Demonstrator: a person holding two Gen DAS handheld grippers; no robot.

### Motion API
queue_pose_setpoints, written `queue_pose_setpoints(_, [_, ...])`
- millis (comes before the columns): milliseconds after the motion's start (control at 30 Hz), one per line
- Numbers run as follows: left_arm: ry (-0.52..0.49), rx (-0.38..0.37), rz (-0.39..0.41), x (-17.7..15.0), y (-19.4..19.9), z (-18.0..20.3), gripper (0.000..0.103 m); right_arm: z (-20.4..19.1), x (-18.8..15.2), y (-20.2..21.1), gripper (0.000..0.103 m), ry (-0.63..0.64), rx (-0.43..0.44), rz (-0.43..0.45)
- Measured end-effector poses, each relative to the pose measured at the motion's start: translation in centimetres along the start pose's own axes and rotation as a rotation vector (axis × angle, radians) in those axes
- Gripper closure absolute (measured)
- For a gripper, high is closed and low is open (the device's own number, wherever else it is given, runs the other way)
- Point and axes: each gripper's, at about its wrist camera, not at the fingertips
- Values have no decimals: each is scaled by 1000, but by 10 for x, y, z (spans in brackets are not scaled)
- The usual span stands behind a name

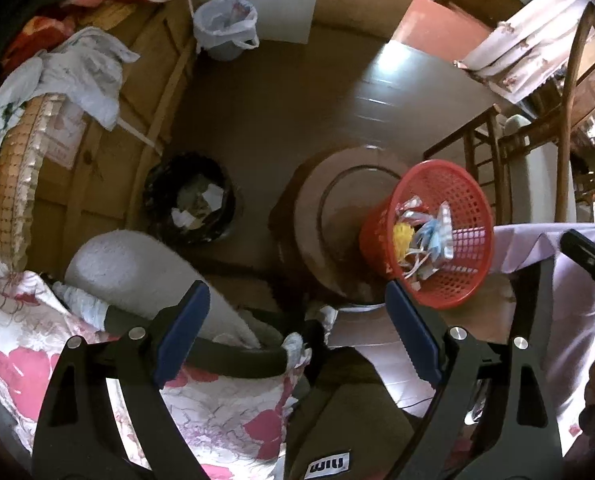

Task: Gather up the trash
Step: 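Raise both empty tools back over the table toward the tissue and cup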

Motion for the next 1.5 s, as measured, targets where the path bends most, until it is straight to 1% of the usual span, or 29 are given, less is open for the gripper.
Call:
queue_pose_setpoints(100, [-43, -24, 13, 14, 1, 21, 17, 9, -4, 30, 45, -13, -32, 49])
queue_pose_setpoints(200, [-114, -51, 37, 24, 7, 51, 17, 25, -15, 58, 43, -79, -46, 98])
queue_pose_setpoints(367, [-245, -96, 68, 33, 17, 105, 16, 48, -42, 98, 42, -190, -67, 181])
queue_pose_setpoints(500, [-364, -126, 92, 32, 25, 151, 16, 63, -67, 129, 42, -248, -115, 248])
queue_pose_setpoints(600, [-447, -143, 111, 29, 32, 182, 16, 76, -86, 144, 41, -307, -143, 284])
queue_pose_setpoints(767, [-575, -168, 141, 16, 41, 230, 14, 100, -135, 169, 41, -438, -199, 344])
queue_pose_setpoints(967, [-737, -209, 155, -9, 46, 288, 14, 125, -204, 206, 41, -610, -295, 432])
queue_pose_setpoints(1100, [-846, -236, 151, -31, 48, 329, 14, 135, -259, 224, 37, -756, -353, 475])
queue_pose_setpoints(1267, [-973, -268, 140, -71, 49, 374, 13, 141, -336, 234, 37, -944, -394, 493])
queue_pose_setpoints(1367, [-1056, -281, 115, -105, 46, 397, 13, 141, -373, 237, 37, -1030, -407, 505])
queue_pose_setpoints(1433, [-1097, -288, 104, -121, 45, 408, 13, 141, -398, 239, 37, -1084, -419, 514])
queue_pose_setpoints(1500, [-1150, -290, 96, -142, 44, 423, 13, 138, -415, 242, 37, -1123, -429, 520])
Point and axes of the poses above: each gripper's, at about its wrist camera, not at the fingertips, and y roughly against the way its jaws point, z to its right, x to its top, and after that the axes turned 3 degrees about x, right-handed
